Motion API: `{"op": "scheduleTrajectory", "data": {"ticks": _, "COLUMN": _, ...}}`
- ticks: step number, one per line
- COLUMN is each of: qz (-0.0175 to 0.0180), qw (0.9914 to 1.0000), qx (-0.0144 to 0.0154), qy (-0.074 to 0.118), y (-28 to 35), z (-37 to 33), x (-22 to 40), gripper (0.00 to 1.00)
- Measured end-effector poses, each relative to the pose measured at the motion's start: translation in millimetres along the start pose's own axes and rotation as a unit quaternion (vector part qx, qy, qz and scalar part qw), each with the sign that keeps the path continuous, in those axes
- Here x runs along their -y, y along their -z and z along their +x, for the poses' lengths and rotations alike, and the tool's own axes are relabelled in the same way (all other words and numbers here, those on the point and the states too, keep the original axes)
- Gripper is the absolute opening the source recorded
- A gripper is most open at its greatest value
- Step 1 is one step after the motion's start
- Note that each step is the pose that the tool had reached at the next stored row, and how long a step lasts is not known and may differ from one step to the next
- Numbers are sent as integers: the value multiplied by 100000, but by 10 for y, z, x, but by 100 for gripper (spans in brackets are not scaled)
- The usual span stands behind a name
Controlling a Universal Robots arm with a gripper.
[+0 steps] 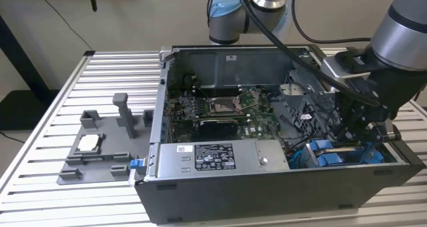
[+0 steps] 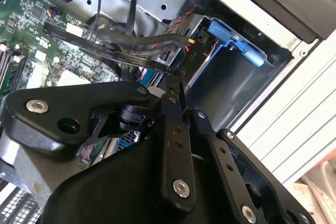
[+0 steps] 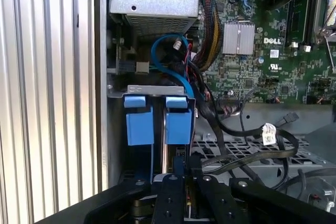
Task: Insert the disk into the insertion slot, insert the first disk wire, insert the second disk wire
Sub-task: 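Insert the second disk wire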
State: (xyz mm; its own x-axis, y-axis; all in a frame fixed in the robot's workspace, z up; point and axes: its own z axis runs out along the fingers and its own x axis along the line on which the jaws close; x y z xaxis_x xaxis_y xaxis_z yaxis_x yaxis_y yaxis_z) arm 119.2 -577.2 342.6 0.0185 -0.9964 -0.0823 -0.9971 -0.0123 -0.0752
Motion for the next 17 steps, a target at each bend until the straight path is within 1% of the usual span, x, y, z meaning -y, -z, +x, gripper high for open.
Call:
{"op": "scheduleTrajectory", "data": {"ticks": 3, "qz": 144, "qw": 100000, "qx": -119, "qy": -31, "y": -13, "z": 1, "x": -2, "gripper": 16}}
{"op": "scheduleTrajectory", "data": {"ticks": 7, "qz": 234, "qw": 99999, "qx": -362, "qy": -132, "y": -40, "z": 3, "x": -8, "gripper": 16}}
{"op": "scheduleTrajectory", "data": {"ticks": 11, "qz": 245, "qw": 99998, "qx": -472, "qy": -310, "y": -66, "z": 5, "x": -16, "gripper": 16}}
{"op": "scheduleTrajectory", "data": {"ticks": 14, "qz": 260, "qw": 99998, "qx": -456, "qy": -445, "y": -70, "z": 9, "x": -16, "gripper": 16}}
{"op": "scheduleTrajectory", "data": {"ticks": 16, "qz": 271, "qw": 99997, "qx": -453, "qy": -588, "y": -69, "z": 11, "x": -16, "gripper": 18}}
{"op": "scheduleTrajectory", "data": {"ticks": 17, "qz": 279, "qw": 99996, "qx": -458, "qy": -663, "y": -66, "z": 12, "x": -16, "gripper": 24}}
